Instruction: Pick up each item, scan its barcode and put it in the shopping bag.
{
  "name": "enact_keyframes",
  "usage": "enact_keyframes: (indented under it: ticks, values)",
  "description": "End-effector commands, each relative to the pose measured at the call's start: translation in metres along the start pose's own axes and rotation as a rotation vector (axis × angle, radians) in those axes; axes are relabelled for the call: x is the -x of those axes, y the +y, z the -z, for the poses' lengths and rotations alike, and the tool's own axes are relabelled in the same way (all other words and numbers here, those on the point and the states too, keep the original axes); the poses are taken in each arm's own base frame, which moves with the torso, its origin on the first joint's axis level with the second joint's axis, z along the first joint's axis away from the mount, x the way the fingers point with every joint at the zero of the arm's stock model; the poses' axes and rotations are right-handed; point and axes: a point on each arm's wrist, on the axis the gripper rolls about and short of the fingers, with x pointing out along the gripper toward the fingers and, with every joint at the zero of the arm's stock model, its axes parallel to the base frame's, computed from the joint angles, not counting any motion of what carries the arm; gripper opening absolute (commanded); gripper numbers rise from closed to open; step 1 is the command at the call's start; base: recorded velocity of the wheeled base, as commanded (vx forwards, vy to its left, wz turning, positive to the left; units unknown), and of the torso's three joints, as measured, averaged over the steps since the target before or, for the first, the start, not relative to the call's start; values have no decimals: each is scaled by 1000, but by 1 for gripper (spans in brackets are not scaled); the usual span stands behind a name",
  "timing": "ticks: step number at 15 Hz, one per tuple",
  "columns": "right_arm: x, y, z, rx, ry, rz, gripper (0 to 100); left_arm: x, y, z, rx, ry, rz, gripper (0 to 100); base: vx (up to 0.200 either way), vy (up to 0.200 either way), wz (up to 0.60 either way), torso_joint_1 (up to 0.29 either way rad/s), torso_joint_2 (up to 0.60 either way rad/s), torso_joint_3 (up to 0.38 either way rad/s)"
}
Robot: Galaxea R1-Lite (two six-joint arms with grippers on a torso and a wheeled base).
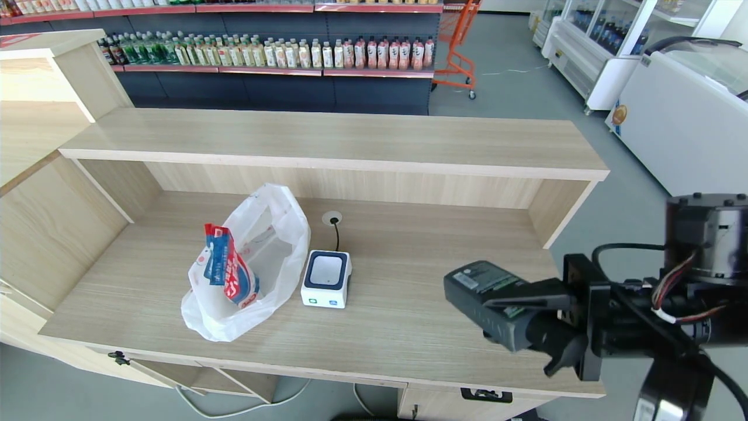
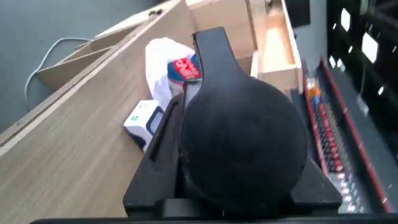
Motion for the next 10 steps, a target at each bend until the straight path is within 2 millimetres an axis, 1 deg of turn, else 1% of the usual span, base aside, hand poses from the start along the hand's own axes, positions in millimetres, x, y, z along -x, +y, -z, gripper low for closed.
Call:
enact_keyframes:
  ticks: [1,3,5,6,7,8,10]
  values:
    - [52,-27,6,-314,346,209,0,0,0,0,0,-1,0,100,0,0,0,0,0,0]
    - [62,-22,16,-733,404,316,0,0,0,0,0,-1,0,100,0,0,0,0,0,0]
    - [62,-17,20,-1201,419,457,0,0,0,0,0,-1,0,100,0,0,0,0,0,0]
    - [62,-15,21,-1340,407,495,0,0,0,0,0,-1,0,100,0,0,0,0,0,0]
    - [61,-9,20,-1562,379,547,0,0,0,0,0,-1,0,100,0,0,0,0,0,0]
    - [58,1,24,-1754,385,591,0,0,0,0,0,-1,0,100,0,0,0,0,0,0]
    - [56,17,23,-1974,406,650,0,0,0,0,0,-1,0,100,0,0,0,0,0,0]
